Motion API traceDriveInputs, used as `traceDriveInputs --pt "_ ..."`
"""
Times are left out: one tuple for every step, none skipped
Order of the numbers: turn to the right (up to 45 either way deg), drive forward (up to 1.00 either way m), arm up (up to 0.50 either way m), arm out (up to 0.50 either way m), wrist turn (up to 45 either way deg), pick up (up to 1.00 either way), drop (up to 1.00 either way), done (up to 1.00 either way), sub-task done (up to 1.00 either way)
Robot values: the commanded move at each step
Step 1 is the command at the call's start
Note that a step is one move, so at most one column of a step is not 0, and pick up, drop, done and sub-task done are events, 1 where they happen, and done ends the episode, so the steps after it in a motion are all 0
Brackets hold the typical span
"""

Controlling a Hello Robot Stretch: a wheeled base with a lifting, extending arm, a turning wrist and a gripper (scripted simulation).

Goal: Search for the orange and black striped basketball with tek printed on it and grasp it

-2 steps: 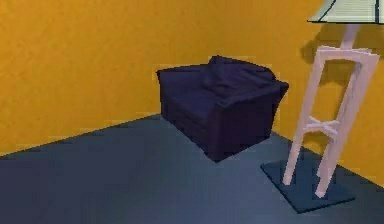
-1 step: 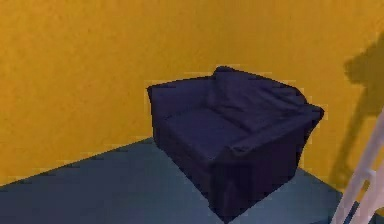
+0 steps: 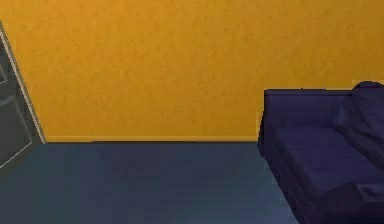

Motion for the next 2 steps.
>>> traceDriveInputs --pt "0.0 0.05 0.0 0.0 0.0 0.0 0.0 0.0 0.0" --pt "0.0 0.5 0.0 0.0 0.0 0.0 0.0 0.0 0.0"
